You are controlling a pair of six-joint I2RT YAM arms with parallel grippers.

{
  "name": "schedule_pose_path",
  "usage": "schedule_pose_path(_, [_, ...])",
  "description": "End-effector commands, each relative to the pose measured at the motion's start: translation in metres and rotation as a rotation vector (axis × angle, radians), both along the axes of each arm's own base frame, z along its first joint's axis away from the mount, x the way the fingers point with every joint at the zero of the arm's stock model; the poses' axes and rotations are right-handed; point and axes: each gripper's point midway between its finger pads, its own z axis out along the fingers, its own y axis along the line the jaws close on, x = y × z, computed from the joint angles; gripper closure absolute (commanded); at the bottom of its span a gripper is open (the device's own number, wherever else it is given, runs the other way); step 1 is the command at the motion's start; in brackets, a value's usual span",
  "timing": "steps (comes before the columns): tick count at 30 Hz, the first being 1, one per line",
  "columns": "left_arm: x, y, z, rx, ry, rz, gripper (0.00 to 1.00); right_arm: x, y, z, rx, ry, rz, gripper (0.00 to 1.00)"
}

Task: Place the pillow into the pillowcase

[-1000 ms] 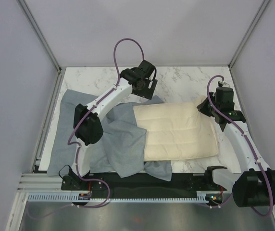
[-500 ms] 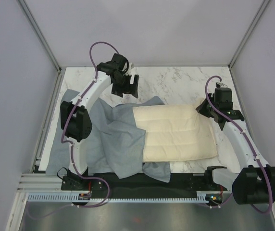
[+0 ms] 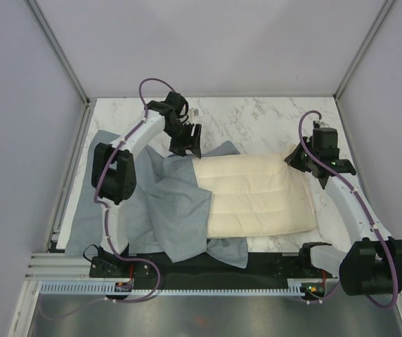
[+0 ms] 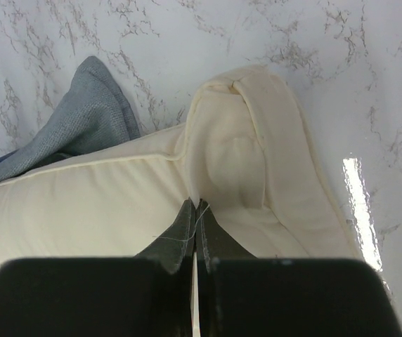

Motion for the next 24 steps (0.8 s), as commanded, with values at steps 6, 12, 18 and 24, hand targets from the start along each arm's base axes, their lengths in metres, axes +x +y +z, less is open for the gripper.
schedule_pose_path(6, [0.022,0.032,-0.016,0.162,-0.04,0.13,0.18,0.013,0.008,0.037,0.016,-0.119,0.044,1.0])
schedule_pose_path(12, [0.016,0.02,-0.02,0.084,-0.006,0.083,0.35,0.014,0.009,0.037,0.02,-0.116,0.048,1.0])
schedule_pose_path(18, [0.005,-0.003,-0.005,-0.071,0.015,0.01,0.85,0.014,0.007,0.039,0.012,-0.121,0.037,1.0])
schedule_pose_path(24, [0.01,-0.013,0.022,-0.139,-0.043,0.002,0.98,0.015,0.013,0.044,0.025,-0.142,0.082,1.0])
